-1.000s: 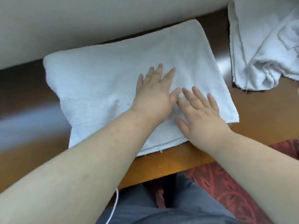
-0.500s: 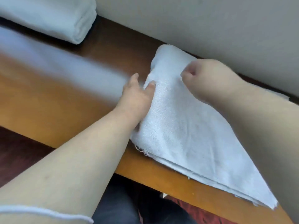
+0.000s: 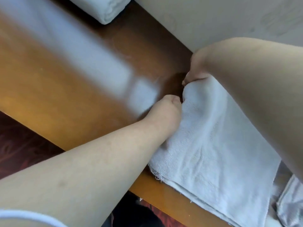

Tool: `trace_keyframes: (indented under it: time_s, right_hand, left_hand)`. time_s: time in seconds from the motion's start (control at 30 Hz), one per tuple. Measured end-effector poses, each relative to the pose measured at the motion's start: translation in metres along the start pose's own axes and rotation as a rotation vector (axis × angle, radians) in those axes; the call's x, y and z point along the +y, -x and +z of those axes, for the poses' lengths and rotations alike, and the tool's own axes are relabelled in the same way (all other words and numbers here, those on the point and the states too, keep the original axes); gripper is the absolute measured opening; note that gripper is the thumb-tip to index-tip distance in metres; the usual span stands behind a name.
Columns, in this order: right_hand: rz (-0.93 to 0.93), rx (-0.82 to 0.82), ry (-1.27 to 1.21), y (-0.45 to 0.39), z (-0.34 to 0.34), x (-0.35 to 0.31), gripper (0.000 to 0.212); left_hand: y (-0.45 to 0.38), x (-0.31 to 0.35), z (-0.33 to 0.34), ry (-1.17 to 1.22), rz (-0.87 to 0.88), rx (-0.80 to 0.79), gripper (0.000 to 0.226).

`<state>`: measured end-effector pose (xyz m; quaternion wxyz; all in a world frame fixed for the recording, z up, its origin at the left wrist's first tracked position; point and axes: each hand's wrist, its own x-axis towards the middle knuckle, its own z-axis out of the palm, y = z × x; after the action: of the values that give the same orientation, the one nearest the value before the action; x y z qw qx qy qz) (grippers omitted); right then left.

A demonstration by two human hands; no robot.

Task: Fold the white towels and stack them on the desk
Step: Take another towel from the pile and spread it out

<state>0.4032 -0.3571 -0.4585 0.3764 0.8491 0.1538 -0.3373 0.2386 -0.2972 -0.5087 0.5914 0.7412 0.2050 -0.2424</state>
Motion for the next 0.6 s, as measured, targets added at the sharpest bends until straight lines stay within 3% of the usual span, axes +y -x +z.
trace_keyframes:
  time_s: [0.07,0.17,0.27,0.37,0.4,0.5,0.57,0.6]
  right_hand:
    - [-0.028,0.05,-0.052,0.015,-0.007,0.012,0.051]
    - [-0.134,0.241,-0.408,0.052,-0.009,0.046,0.033]
    - [-0.322,0.305,-0.926,0.082,-0.002,0.074,0.033]
    - [-0.469,0.216,-1.362,0.089,0.01,0.087,0.006]
    - [-0.457,0.205,-1.436,0.09,0.013,0.088,0.009]
    - [-0.404,0.193,-1.472,0.093,0.017,0.088,0.021]
    - [-0.341,0.2,-1.353,0.094,0.011,0.081,0.026]
    - [-0.294,0.227,-1.221,0.094,0.006,0.075,0.041]
  left_hand:
    - [-0.007,-0.005,-0.004,0.023,-0.053,-0.07,0.048]
    - [-0.006,-0.002,-0.008,-0.086,-0.066,-0.202,0.085]
    - [-0.005,-0.004,-0.011,-0.063,0.037,-0.25,0.071]
    - [0.0,-0.006,-0.011,0.134,0.106,-0.135,0.051]
    - [0.003,-0.006,-0.011,0.177,0.158,-0.088,0.049]
    - [0.015,-0.007,-0.018,0.341,0.255,-0.021,0.05]
    - [0.021,-0.005,-0.028,0.292,0.284,0.036,0.058]
    - [0.023,-0.004,-0.034,0.228,0.284,0.079,0.062]
